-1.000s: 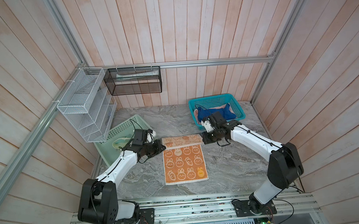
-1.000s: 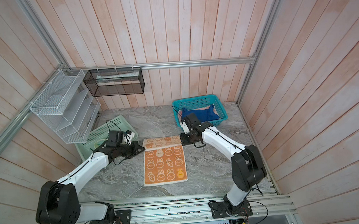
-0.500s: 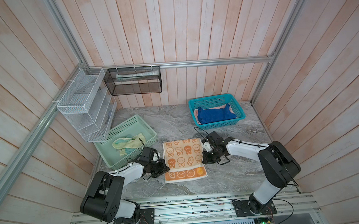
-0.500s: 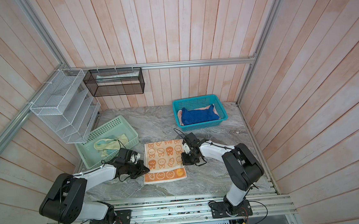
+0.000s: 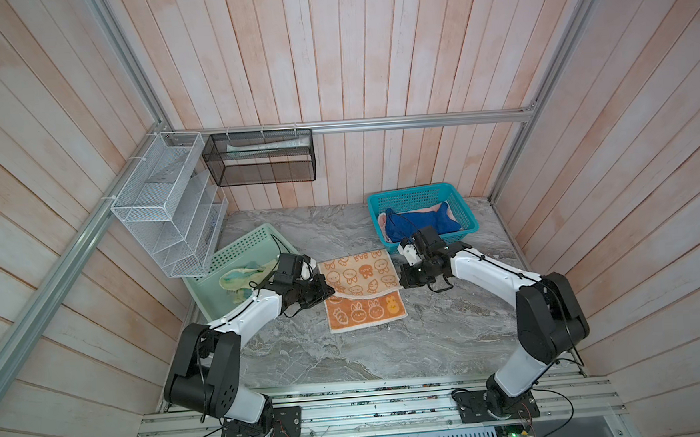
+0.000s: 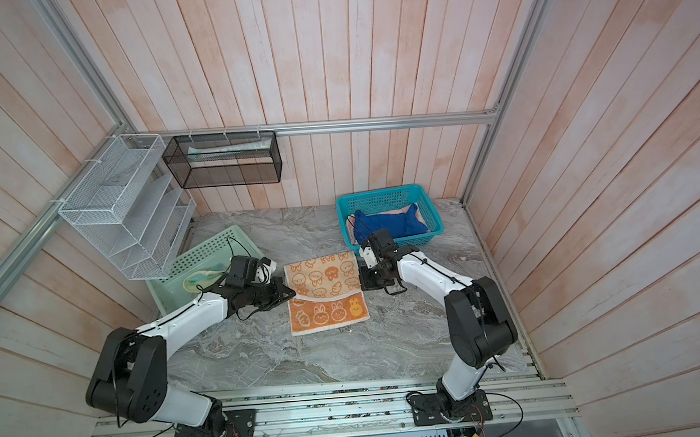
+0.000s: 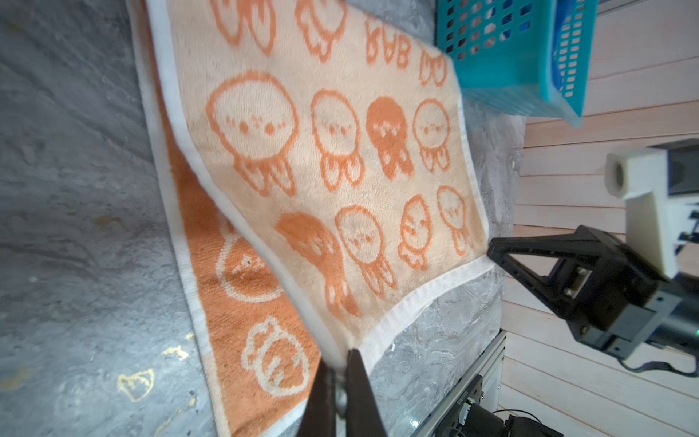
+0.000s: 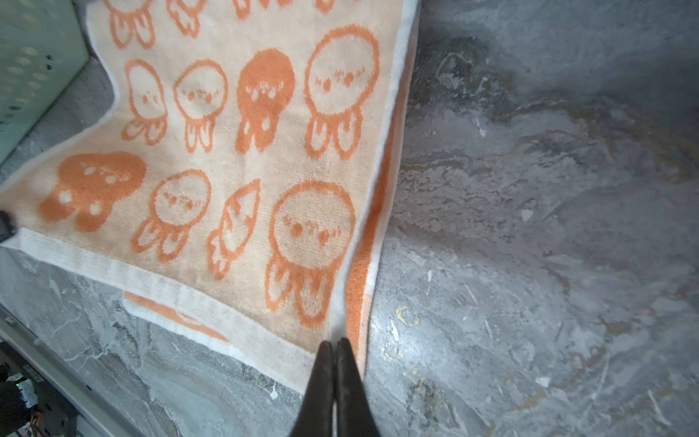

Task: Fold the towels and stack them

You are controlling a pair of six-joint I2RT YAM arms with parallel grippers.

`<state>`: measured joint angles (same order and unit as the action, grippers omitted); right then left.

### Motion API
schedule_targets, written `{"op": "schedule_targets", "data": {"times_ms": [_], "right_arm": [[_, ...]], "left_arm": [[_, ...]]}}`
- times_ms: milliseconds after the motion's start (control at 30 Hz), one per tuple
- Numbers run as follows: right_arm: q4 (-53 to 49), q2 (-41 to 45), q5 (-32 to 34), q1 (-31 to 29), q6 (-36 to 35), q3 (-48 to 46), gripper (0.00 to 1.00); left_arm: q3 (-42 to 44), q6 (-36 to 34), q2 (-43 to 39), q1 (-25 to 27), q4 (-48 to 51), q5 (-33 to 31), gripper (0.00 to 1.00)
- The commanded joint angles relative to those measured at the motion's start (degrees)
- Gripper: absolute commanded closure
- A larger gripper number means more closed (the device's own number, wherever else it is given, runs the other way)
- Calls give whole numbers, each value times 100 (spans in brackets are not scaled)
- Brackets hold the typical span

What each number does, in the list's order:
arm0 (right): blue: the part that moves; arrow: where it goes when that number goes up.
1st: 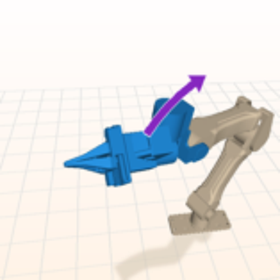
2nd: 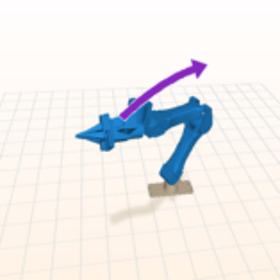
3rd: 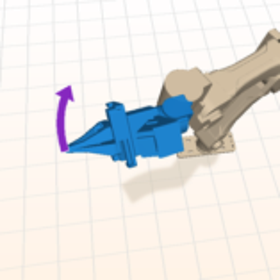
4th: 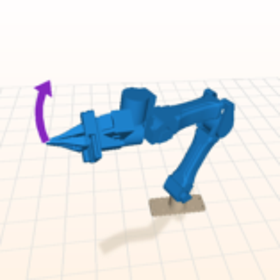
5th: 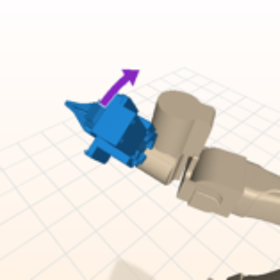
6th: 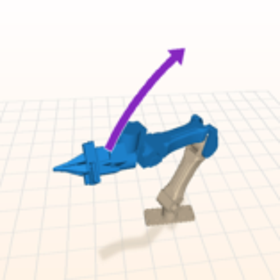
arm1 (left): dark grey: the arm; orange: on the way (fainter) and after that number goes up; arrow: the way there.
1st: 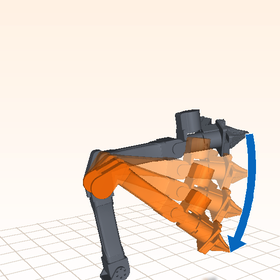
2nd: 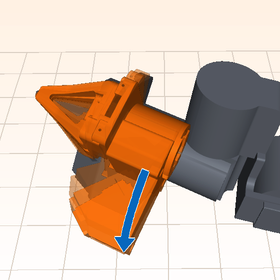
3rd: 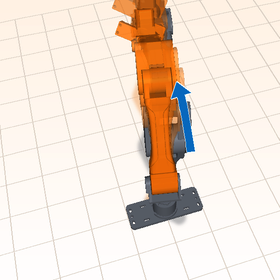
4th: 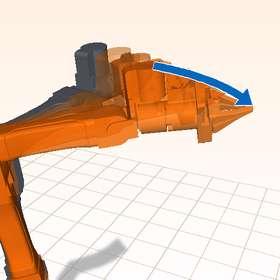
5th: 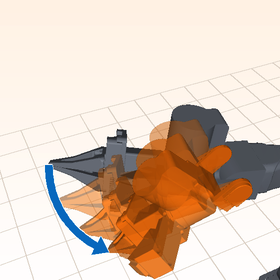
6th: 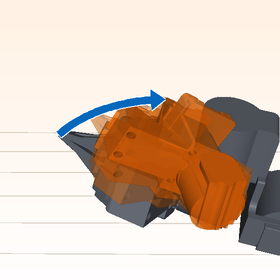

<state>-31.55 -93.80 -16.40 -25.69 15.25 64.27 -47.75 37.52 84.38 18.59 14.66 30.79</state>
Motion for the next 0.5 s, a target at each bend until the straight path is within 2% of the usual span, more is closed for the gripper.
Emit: {"op": "schedule_targets", "data": {"times_ms": [0, 100, 200, 300, 467], "right_arm": [[-112, 293, -183, -142, 312, -603, 100], [294, 346, -393, -349, 632, -1159, 100], [648, 252, -538, -473, 800, -1532, 100], [800, 124, -502, -489, 792, -1648, 100], [509, 221, -272, -489, 696, -1408, 100]], "left_arm": [[649, 122, -231, 112, 206, -27, 100], [1378, 498, -346, 140, -281, 37, 100], [1745, 694, -322, 215, -624, 50, 100], [1763, 614, -172, 224, -625, 16, 100], [1648, 564, -153, 224, -513, -29, 100]]}}
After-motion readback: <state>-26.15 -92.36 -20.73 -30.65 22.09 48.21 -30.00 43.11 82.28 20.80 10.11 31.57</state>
